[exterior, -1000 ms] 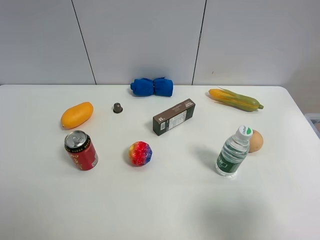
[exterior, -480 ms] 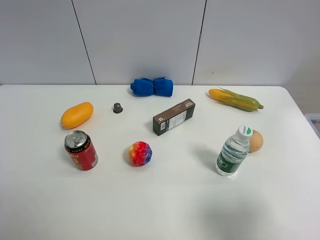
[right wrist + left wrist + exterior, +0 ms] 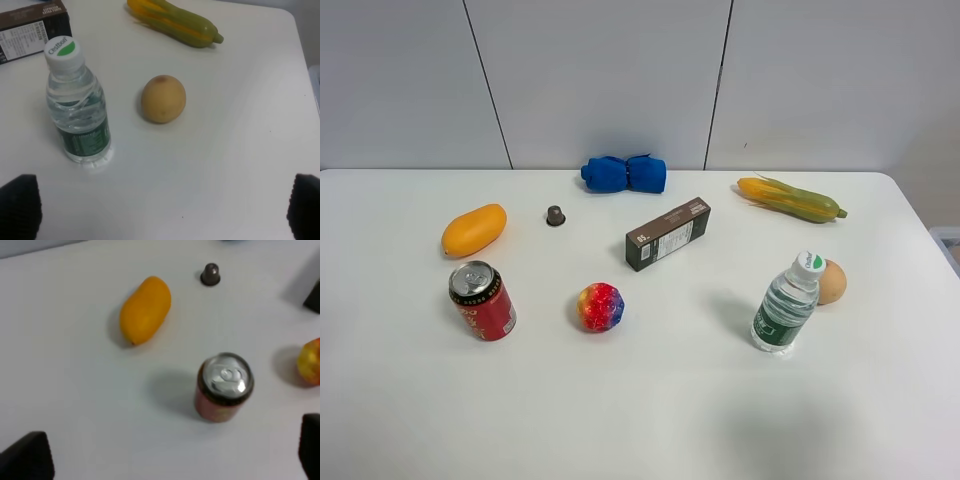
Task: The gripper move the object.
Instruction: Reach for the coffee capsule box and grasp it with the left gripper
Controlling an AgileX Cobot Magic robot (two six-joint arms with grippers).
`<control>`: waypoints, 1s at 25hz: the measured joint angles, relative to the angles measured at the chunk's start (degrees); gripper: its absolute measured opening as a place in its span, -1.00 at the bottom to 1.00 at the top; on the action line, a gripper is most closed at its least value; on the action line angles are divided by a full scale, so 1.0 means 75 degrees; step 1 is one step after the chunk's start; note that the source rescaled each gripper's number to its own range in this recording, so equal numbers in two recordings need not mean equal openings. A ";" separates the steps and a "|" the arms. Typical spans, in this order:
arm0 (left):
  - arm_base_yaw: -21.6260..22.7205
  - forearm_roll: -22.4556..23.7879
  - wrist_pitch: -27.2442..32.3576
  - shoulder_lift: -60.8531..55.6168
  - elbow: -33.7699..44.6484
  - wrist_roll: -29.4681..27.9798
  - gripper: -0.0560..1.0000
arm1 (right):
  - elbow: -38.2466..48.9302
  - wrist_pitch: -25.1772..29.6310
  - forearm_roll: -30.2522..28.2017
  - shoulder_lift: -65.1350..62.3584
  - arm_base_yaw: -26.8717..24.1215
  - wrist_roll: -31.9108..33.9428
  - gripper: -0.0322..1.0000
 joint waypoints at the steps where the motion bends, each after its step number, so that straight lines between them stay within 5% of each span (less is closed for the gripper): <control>1: -0.0033 -0.0022 -0.0043 0.0451 -0.0284 0.0156 1.00 | 0.0000 0.0000 0.0000 0.0000 0.0000 0.0000 1.00; 13: -0.2094 0.0050 -0.0666 0.4644 -0.3399 0.0455 1.00 | 0.0000 0.0000 0.0000 0.0000 0.0000 0.0000 1.00; 25: -0.4206 0.0133 -0.0680 0.7809 -0.5344 0.0510 1.00 | 0.0000 0.0000 0.0000 0.0000 0.0000 0.0000 1.00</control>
